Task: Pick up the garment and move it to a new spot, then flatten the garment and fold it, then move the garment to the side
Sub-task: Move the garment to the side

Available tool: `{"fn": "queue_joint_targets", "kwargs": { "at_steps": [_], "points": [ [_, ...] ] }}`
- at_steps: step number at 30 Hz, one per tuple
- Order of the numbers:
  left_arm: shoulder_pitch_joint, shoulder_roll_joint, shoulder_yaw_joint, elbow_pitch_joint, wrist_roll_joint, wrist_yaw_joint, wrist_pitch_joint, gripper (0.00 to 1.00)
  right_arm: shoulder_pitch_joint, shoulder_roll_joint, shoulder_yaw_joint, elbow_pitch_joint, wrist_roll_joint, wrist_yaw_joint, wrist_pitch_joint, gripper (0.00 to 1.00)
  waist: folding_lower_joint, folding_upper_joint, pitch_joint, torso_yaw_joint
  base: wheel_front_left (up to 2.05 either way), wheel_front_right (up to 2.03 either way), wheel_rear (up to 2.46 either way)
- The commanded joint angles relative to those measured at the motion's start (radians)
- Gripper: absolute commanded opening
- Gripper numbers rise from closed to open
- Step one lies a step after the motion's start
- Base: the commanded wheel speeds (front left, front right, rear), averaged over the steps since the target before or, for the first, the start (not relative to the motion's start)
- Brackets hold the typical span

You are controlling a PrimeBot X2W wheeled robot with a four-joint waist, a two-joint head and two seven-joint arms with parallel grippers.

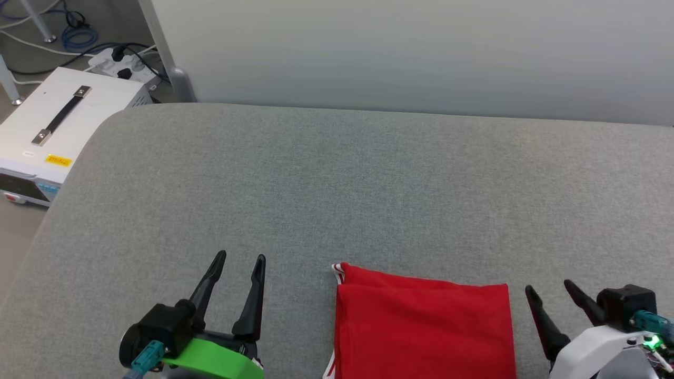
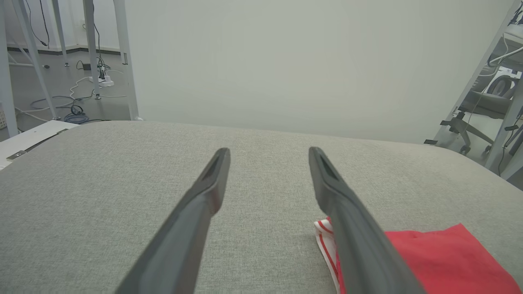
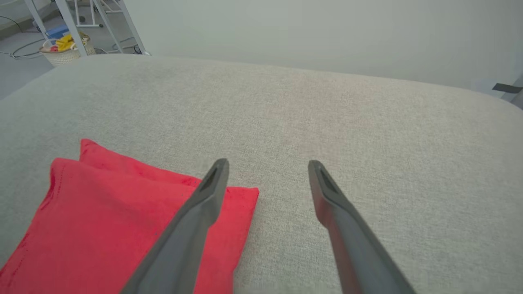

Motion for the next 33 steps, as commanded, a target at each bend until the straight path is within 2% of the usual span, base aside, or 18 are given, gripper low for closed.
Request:
{"fn": "queue_joint_targets", "kwargs": {
  "at_steps": [1,10,19,20,21,22,29,33],
  "points": [
    [-0.024,-0.003,-0.001,0.004,0.003,-0.003,-0.006,1.00,0.011,-0.008,0.011,0.014,0.014,-0.001,0.042,1.00,0.0000,0.0000,0.018,0.015,0.00,0.00,0.00],
    [-0.064,-0.005,-0.022,0.011,0.006,-0.003,-0.006,1.00,-0.017,0.025,0.044,0.122,0.081,-0.001,0.278,1.00,0.0000,0.0000,0.091,0.064,0.00,0.00,0.00],
    [-0.093,-0.008,-0.028,0.012,-0.007,-0.003,-0.006,1.00,-0.042,0.027,0.082,0.191,0.093,-0.001,0.380,1.00,0.0000,0.0000,0.127,0.090,0.00,0.00,0.00],
    [-0.095,-0.007,-0.028,0.012,-0.007,-0.003,-0.006,1.00,-0.042,0.024,0.091,0.197,0.096,-0.001,0.390,0.67,0.0000,0.0000,0.129,0.091,0.00,0.00,0.00],
    [-0.097,-0.007,-0.028,0.012,-0.007,-0.003,-0.006,1.00,-0.044,0.019,0.099,0.200,0.097,-0.001,0.396,0.40,0.0000,0.0000,0.131,0.092,0.00,0.00,0.00],
    [-0.098,-0.007,-0.028,0.013,-0.006,-0.003,-0.006,1.00,-0.045,0.014,0.108,0.204,0.097,-0.001,0.400,0.00,0.0000,0.0000,0.132,0.092,0.00,0.00,0.00],
    [-0.095,-0.002,-0.036,0.018,-0.010,-0.003,-0.006,1.00,-0.074,-0.033,0.138,0.194,0.064,-0.001,0.379,0.00,0.0000,0.0000,0.118,0.068,0.00,0.00,0.00],
    [-0.093,0.014,-0.051,0.018,-0.021,-0.003,-0.006,1.00,-0.105,-0.089,0.170,0.168,0.030,-0.001,0.367,0.00,0.0000,0.0000,0.105,0.032,0.00,0.00,0.00]
  ]
}}
